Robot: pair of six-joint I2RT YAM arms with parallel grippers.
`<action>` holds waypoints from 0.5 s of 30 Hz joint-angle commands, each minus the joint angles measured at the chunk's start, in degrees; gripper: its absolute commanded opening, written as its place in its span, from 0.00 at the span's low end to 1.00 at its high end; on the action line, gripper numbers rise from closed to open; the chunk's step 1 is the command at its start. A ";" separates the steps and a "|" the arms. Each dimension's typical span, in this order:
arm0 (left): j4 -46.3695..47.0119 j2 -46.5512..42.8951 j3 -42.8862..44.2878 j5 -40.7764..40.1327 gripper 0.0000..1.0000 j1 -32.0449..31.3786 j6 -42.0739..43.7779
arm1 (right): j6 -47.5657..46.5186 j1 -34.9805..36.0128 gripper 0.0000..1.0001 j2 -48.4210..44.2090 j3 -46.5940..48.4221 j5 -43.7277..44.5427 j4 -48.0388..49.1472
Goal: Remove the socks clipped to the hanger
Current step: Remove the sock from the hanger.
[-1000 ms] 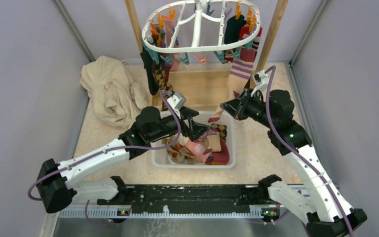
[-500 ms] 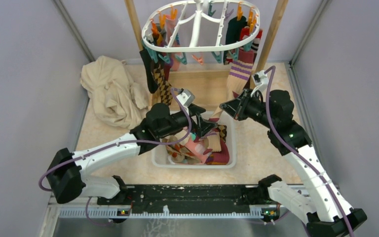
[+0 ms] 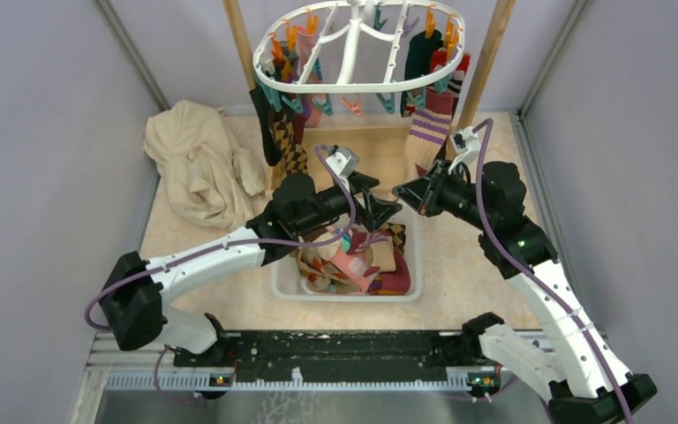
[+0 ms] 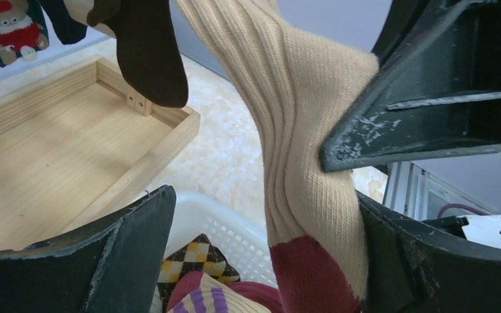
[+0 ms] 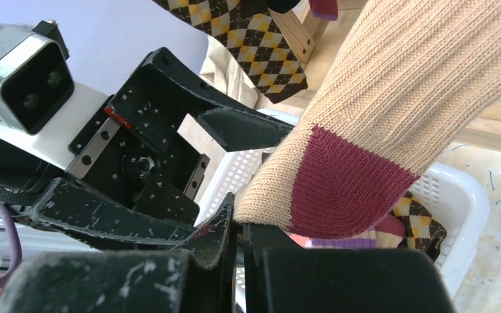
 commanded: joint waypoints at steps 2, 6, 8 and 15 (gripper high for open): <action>1.41 1.96 2.70 -1.86 0.99 0.08 0.41 | 0.60 0.64 0.00 -1.39 -0.38 -1.00 3.53; -1.39 3.14 4.92 -1.78 0.79 0.08 1.42 | 0.51 0.64 0.00 -1.52 -0.34 -0.92 3.24; -2.67 3.49 5.95 -1.40 0.59 0.08 1.72 | 0.51 0.65 0.00 -1.45 -0.30 -0.88 3.26; -5.94 3.59 7.31 -1.53 0.12 0.08 1.54 | 0.67 0.64 0.02 -1.14 -0.44 -0.42 2.94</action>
